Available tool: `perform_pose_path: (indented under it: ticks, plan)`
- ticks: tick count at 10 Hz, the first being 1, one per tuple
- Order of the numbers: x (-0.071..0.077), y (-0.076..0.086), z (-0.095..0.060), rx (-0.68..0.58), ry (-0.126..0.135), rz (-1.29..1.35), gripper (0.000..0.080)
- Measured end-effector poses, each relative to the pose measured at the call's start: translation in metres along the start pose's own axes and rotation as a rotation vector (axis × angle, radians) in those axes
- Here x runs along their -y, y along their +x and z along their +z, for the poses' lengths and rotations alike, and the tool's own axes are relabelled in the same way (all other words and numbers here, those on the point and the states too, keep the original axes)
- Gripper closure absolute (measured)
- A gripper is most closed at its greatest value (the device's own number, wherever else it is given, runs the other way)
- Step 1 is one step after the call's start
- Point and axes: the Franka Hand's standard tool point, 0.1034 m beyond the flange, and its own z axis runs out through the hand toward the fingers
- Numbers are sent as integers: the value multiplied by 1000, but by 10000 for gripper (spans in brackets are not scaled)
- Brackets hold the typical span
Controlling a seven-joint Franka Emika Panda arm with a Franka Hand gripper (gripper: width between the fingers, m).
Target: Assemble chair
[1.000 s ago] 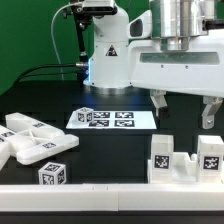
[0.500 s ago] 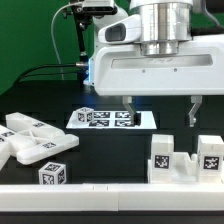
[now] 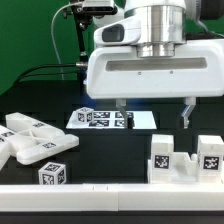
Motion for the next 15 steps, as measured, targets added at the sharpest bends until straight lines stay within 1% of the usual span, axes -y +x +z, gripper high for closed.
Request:
perform_pose_path:
  ticks: [1, 2, 3, 6, 7, 8, 9, 10, 12, 15]
  plan:
    - [-2, -2, 3, 4, 2, 4, 151]
    - [-4, 0, 4, -75, -6, 1, 151]
    - [-3, -7, 10, -111, -9, 2, 151]
    - [1, 0, 31, -363, -57, -21, 151]
    - [9, -10, 54, -358, -55, -26, 151]
    - [11, -18, 69, -313, -51, -26, 151]
    - [17, -18, 71, -294, -43, -28, 151]
    - [21, -21, 73, -291, -42, -35, 151]
    - [20, -26, 79, -279, -44, -39, 151]
    - [21, -25, 80, -270, -43, -40, 151]
